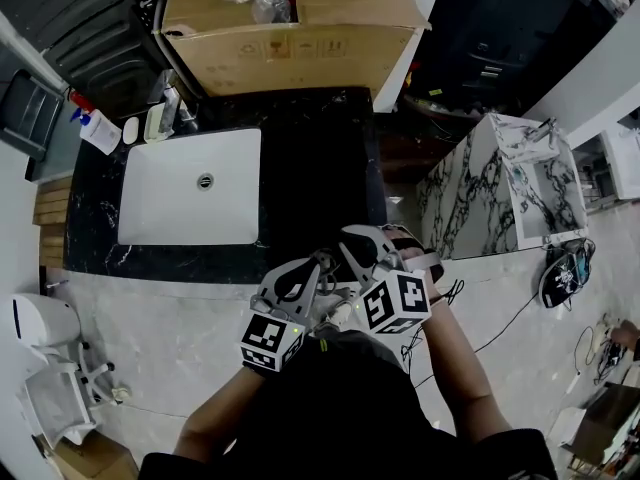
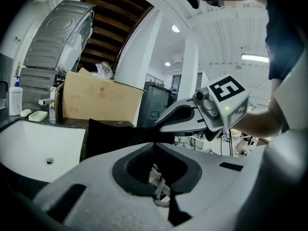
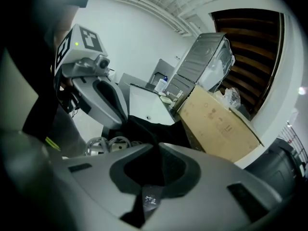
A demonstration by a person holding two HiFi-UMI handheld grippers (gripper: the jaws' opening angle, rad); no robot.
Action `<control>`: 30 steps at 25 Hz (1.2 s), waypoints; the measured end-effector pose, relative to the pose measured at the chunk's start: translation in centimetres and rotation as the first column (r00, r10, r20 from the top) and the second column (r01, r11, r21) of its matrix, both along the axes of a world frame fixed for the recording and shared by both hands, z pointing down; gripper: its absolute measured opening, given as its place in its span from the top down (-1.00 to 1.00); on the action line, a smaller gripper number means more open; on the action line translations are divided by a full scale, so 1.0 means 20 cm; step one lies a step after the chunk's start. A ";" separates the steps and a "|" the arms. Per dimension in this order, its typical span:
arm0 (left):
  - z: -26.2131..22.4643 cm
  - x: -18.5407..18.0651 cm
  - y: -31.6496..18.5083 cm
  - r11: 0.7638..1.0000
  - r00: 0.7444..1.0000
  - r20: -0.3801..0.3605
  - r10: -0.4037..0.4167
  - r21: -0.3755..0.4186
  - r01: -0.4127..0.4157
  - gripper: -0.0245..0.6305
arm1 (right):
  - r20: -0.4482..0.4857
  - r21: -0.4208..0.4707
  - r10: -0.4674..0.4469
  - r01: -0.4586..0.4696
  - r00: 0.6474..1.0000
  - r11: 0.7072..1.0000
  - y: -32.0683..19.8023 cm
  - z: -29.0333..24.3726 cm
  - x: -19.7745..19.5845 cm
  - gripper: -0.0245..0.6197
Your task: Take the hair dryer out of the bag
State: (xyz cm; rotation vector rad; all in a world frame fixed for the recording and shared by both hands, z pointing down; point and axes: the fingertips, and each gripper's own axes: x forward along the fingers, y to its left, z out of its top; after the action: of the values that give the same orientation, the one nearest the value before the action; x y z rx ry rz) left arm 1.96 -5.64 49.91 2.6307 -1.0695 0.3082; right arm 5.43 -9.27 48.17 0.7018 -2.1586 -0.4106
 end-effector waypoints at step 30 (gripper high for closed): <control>0.34 0.08 -0.21 0.938 0.978 0.049 -0.200 -0.280 0.206 0.20 | 0.076 0.010 -0.025 0.024 0.997 1.000 0.01 -0.05 -0.02 0.82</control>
State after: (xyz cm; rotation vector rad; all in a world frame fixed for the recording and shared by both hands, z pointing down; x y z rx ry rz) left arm 3.53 -9.76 56.79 2.2485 -1.1946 0.4093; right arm 4.98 -9.07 47.13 0.7067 -2.2400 -0.4123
